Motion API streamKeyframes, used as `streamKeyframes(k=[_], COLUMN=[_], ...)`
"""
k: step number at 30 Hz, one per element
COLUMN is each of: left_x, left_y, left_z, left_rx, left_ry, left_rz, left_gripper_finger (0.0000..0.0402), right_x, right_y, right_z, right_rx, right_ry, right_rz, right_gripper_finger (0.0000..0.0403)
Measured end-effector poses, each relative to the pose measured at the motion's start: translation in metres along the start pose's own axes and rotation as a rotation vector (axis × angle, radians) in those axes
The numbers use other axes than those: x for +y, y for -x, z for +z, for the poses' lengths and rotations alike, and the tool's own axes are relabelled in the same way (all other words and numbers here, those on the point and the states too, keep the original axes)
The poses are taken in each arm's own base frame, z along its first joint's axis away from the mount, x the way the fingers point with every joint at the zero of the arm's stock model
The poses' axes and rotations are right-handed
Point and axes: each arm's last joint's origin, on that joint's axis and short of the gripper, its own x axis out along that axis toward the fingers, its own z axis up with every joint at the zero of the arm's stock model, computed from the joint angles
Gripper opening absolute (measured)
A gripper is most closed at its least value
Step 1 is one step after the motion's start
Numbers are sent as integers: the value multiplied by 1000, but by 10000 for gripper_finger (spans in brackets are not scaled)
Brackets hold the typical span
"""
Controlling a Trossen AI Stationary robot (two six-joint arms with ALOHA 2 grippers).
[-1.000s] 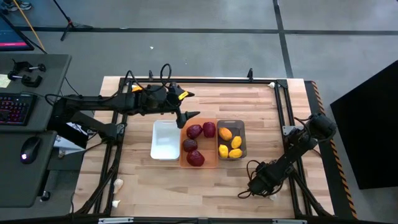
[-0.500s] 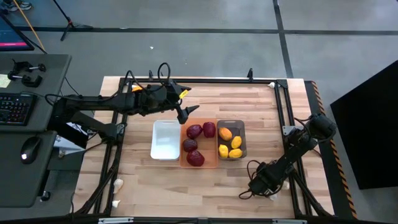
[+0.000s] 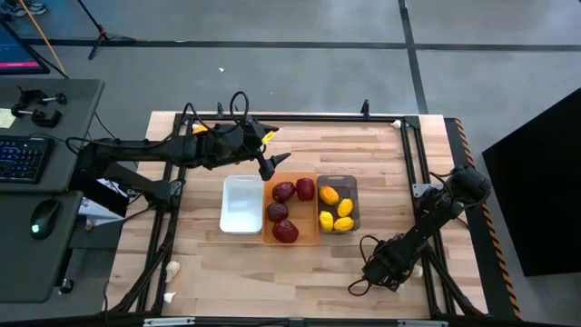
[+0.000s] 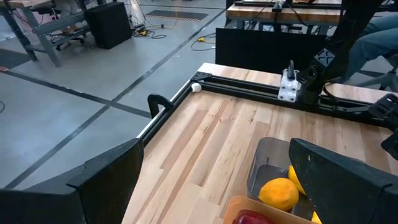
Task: Sort produce into baskets
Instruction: Put the white garlic into the white bin
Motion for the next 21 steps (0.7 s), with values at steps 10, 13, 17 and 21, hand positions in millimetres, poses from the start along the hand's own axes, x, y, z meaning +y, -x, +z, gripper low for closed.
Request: streamKeyframes(k=[10, 13, 17, 21], left_x=[0, 0, 0, 0], left_y=[0, 0, 0, 0], left_z=[0, 0, 0, -1], left_rx=[0, 0, 2, 13], left_ry=[3, 3, 1, -4], left_rz=[0, 0, 0, 0], left_gripper_finger=[390, 390, 390, 390], right_x=[-2, -1, 1, 2], right_y=[-3, -5, -7, -8], right_z=[-6, -9, -12, -12], right_rx=[42, 48, 44, 41], right_ry=[21, 44, 65, 64], right_rz=[-27, -28, -19, -27], right_gripper_finger=[256, 257, 257, 257])
